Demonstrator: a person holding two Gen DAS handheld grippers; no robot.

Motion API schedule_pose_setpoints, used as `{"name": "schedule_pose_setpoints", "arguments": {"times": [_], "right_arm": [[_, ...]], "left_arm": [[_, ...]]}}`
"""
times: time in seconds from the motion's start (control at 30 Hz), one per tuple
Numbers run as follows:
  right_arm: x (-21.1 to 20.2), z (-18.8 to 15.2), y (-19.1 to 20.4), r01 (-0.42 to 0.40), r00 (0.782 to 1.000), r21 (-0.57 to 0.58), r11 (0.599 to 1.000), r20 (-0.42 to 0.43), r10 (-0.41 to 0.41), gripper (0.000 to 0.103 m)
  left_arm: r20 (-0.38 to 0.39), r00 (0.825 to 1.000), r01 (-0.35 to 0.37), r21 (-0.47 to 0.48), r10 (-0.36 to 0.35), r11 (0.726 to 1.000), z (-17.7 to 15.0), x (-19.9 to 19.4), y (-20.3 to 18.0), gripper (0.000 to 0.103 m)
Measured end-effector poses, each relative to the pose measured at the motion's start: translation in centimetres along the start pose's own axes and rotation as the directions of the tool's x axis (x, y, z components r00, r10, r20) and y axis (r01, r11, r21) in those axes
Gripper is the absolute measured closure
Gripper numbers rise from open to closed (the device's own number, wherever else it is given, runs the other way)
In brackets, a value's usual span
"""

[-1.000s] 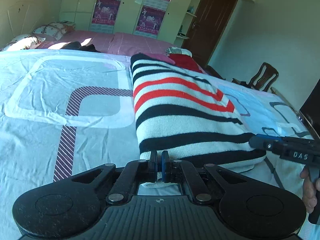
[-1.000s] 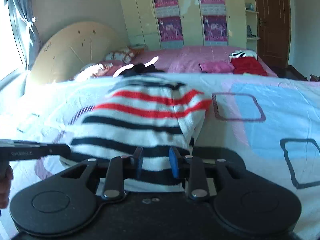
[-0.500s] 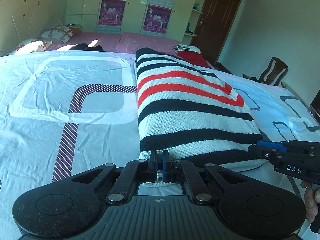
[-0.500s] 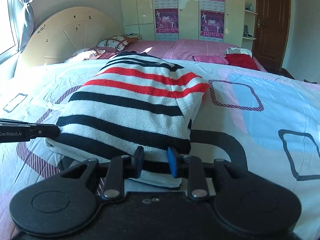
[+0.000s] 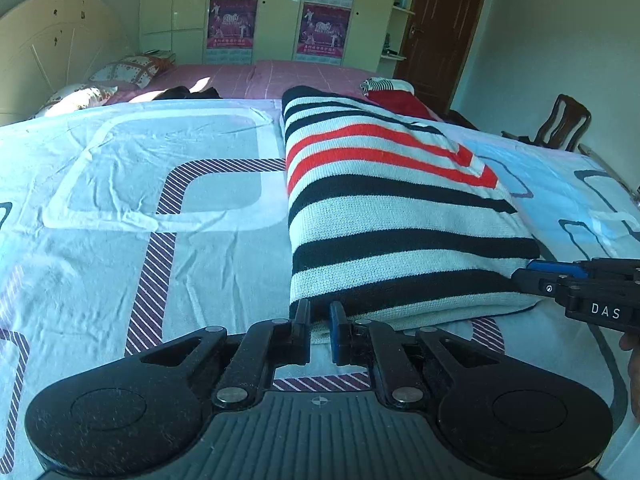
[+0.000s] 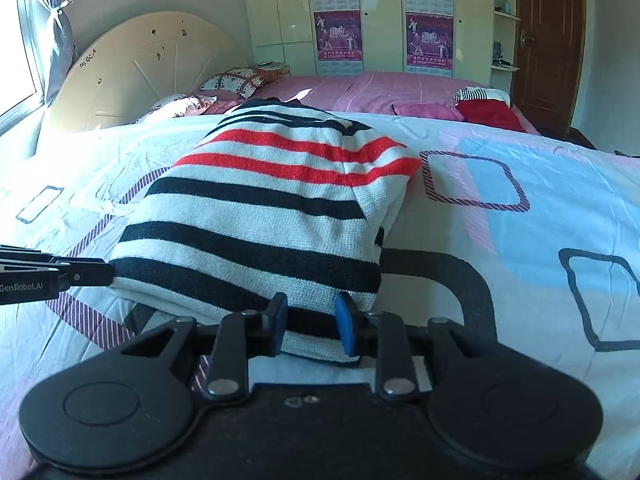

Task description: Fold small clothes

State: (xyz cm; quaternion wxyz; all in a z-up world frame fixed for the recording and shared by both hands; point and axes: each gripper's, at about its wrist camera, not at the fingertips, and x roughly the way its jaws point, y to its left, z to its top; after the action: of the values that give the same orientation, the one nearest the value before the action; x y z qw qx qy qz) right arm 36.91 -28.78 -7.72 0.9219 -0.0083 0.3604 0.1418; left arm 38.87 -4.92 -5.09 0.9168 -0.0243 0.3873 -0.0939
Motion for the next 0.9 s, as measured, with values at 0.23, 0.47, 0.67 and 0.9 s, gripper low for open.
{"name": "schedule_pose_setpoints", "arguments": {"times": [0.23, 0.47, 0.67, 0.9], "right_arm": [[-0.3, -0.3, -0.9, -0.045, 0.999, 0.023, 0.999, 0.012, 0.045, 0.072], [-3.1, -0.7, -4.8, -0.166, 0.985, 0.232, 0.959, 0.095, 0.147, 0.054], [-2.5, -2.0, -10.3, -0.317, 0.948, 0.488, 0.813, 0.146, 0.282, 0.034], [-0.8, -1.1, -13.2, -0.379, 0.922, 0.585, 0.717, 0.173, 0.345, 0.025]], "left_arm": [[-0.036, 0.992, -0.117, 0.048, 0.119, 0.992, -0.4, 0.2, -0.1, 0.018], [0.04, 0.999, -0.008, -0.05, 0.01, 0.999, -0.1, -2.2, 0.6, 0.018], [0.024, 0.997, 0.073, -0.11, -0.07, 0.991, 1.4, -1.7, 1.5, 0.018], [-0.015, 0.984, 0.173, -0.185, -0.179, 0.967, 3.3, 1.3, 3.3, 0.019]]}}
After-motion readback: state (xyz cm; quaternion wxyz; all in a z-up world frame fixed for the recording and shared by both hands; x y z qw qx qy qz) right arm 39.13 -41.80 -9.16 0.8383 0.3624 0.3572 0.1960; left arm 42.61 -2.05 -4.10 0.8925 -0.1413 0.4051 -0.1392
